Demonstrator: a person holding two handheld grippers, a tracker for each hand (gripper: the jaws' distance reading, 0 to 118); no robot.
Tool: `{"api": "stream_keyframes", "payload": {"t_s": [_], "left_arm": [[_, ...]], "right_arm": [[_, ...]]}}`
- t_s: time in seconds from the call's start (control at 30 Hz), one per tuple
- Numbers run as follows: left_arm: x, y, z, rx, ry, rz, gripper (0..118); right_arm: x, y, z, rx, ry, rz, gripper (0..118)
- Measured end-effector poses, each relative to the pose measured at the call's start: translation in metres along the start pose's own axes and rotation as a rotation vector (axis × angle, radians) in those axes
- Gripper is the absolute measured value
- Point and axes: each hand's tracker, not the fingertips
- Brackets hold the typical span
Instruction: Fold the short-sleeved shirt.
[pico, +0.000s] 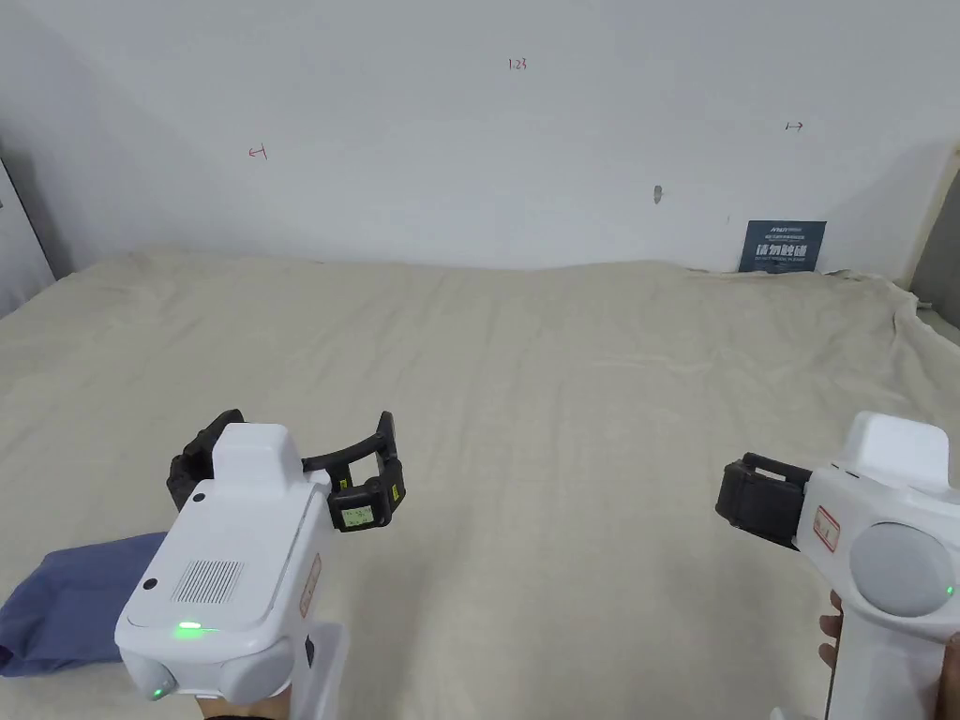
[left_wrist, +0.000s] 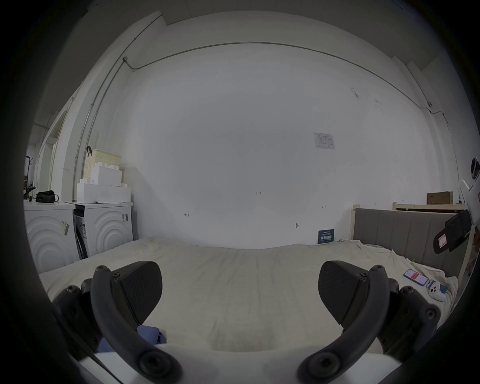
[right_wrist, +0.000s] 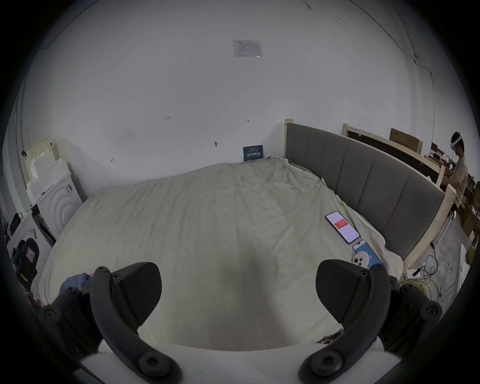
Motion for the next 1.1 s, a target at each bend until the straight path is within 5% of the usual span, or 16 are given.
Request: {"api": "stream_keyframes", "payload": {"t_s": [0.3, 0.47, 0.63, 1.1], "left_arm": [[-0.002, 0.001, 0.002, 0.007, 0.004, -0.005, 118], [-0.002, 0.002, 0.002, 0.013, 0.007, -0.002, 118], [-0.002, 0.002, 0.003, 0.013, 0.007, -0.002, 118], [-0.001, 0.004, 0.005, 0.022, 0.008, -0.006, 118]], "right_arm": [[0.021, 0.002, -0.015, 0.066, 0.046, -0.046, 117], [0.03, -0.014, -0.011, 0.313, 0.122, 0.012, 117], [0.034, -0.026, -0.01, 0.497, 0.072, 0.052, 118], [0.017, -0.034, 0.008, 0.504, 0.063, 0.065, 118]]}}
